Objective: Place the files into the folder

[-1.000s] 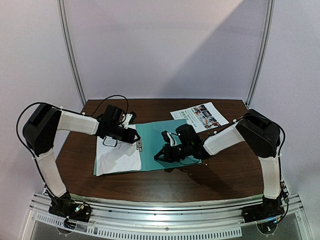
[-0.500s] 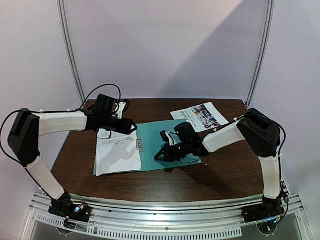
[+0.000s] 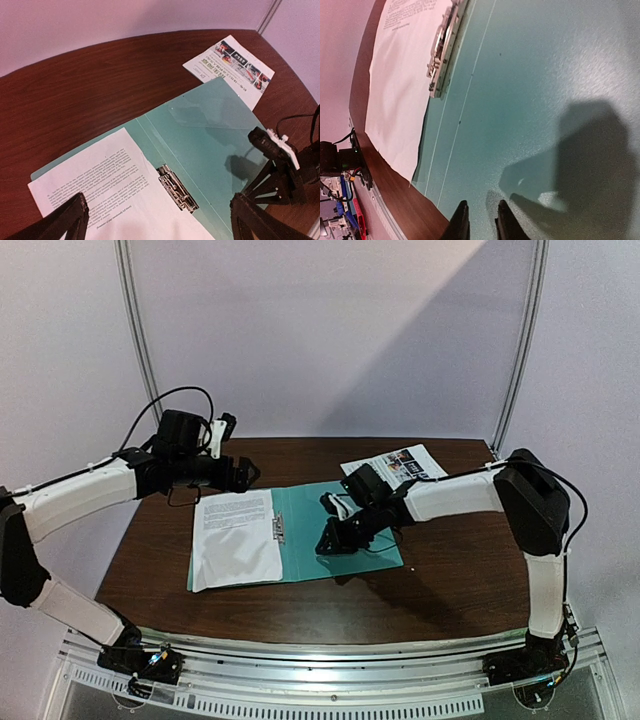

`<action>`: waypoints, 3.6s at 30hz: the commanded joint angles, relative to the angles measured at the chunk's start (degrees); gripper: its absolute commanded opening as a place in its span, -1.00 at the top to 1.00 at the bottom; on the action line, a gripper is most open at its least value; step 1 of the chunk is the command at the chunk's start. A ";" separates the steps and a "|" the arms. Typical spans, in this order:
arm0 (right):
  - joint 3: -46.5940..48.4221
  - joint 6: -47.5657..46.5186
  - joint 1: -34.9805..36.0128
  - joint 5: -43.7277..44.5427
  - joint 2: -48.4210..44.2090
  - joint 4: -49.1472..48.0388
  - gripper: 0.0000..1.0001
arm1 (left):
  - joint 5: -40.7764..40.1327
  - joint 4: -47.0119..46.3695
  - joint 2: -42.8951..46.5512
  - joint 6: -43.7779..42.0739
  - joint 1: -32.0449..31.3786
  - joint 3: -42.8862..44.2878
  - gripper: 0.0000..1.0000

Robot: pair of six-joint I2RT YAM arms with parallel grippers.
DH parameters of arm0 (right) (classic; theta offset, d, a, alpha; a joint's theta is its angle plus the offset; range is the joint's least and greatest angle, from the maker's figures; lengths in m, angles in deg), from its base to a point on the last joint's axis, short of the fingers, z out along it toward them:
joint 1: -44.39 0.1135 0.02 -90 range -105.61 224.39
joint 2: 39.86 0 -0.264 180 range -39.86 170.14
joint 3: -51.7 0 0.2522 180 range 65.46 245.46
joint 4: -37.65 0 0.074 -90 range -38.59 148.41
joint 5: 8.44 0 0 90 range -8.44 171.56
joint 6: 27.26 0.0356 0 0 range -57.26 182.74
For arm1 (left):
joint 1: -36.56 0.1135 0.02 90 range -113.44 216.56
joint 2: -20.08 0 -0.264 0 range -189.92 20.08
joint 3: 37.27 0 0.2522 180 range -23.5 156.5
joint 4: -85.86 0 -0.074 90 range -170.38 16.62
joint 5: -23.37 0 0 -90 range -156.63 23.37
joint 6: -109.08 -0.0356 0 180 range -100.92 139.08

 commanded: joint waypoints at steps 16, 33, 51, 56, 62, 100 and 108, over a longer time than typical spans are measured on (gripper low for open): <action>-2.68 -7.32 -27.11 4.51 -15.69 12.91 -0.43 | 0.63 7.49 10.65 6.14 -4.14 -4.92 -0.94; -2.89 -5.41 -48.27 -3.46 -9.19 5.27 -0.81 | 2.92 -5.07 -24.93 14.57 -16.76 18.41 -0.60; 2.76 -5.07 -53.04 -10.36 3.43 -2.05 -0.66 | 5.37 -3.50 -36.83 14.59 -19.02 26.65 -0.46; 3.15 -4.65 -53.04 -11.78 5.35 -2.74 -0.58 | 4.75 -3.50 -35.78 14.68 -19.95 24.21 -0.45; 3.29 -4.62 -53.12 -13.05 6.46 -3.18 -0.52 | 3.99 -3.33 -34.66 14.84 -20.78 22.59 -0.43; -2.34 4.26 -54.62 -27.32 5.96 -20.89 0.38 | 2.88 -2.58 -34.10 14.59 -21.78 22.11 -0.39; -2.19 1.58 -54.60 -25.09 6.68 -18.04 0.38 | -2.85 0.13 -39.42 14.64 -21.78 31.95 -0.39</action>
